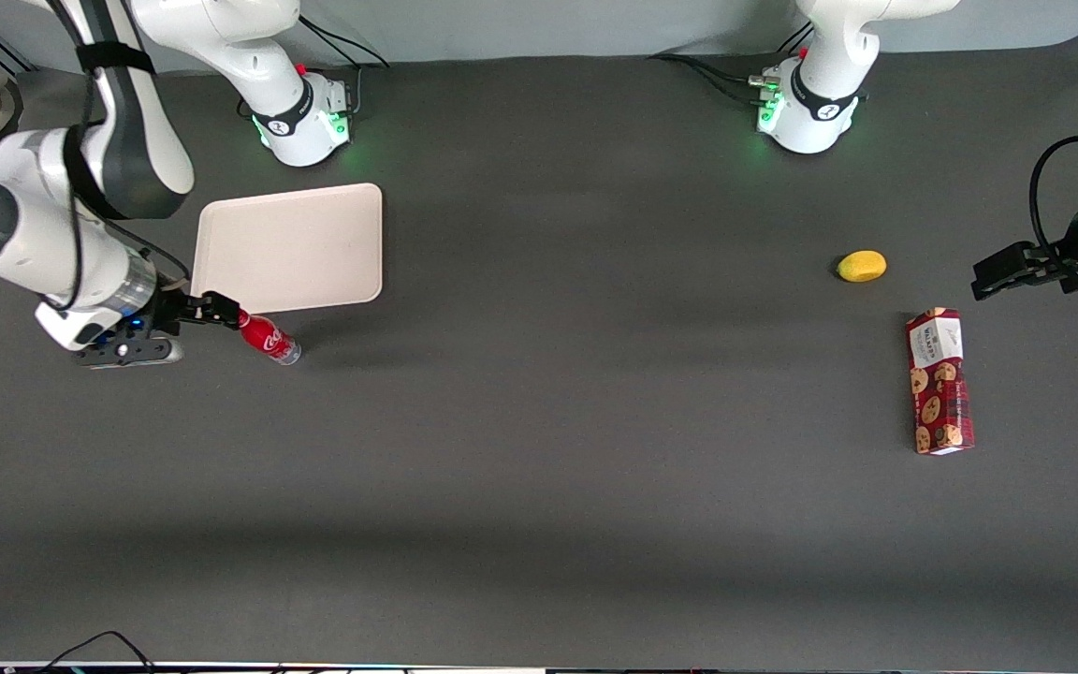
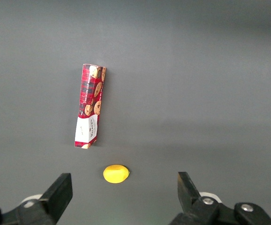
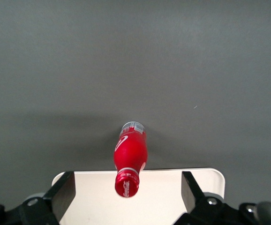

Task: Place coke bottle on tray
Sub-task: 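Close the right gripper around the bottle's neck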

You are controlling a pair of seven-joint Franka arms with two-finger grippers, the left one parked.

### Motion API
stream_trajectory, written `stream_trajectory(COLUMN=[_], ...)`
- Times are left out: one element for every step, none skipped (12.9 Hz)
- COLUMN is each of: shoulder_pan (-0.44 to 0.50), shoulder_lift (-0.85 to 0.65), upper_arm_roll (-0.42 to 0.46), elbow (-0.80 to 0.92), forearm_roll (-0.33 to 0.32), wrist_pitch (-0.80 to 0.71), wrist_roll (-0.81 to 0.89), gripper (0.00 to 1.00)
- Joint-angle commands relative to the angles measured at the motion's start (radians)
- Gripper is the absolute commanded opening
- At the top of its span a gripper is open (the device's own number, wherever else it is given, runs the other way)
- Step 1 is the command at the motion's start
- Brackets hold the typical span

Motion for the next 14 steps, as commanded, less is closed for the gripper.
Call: stream_trajectory(shoulder_pan=[-0.004,-0.004,-0.004,-0.004,-0.004,-0.004,-0.004,-0.004,-0.004,-0.004,-0.002,-0.002,-0.002,-0.002], shoulder_lift=[-0.050,-0.047,-0.042,-0.039,-0.037,-0.030,-0.022,-0.020,-0.020,-0.020,-0.020,-0.020,-0.020,-0.020], upper_arm_roll=[0.002,0.000,0.002,0.000,0.002,0.002,0.000,0.002,0.002,0.002,0.000,0.002,0.000,0.000], elbow=[-0.146,-0.188,-0.212,-0.229,-0.243,-0.254,-0.254,-0.252,-0.252,-0.251,-0.248,-0.246,-0.245,-0.240], forearm_roll=[-0.017,-0.017,-0.017,-0.017,-0.017,-0.015,-0.015,-0.015,-0.015,-0.017,-0.015,-0.017,-0.015,-0.015], wrist_pitch=[0.133,0.187,0.220,0.238,0.260,0.281,0.290,0.292,0.292,0.292,0.292,0.292,0.292,0.292], wrist_roll=[0.016,0.016,0.016,0.016,0.017,0.017,0.017,0.017,0.017,0.017,0.017,0.016,0.011,0.005], gripper=[1.00,1.00,1.00,1.00,1.00,1.00,1.00,1.00,1.00,0.98,0.94,0.90,0.85,0.79])
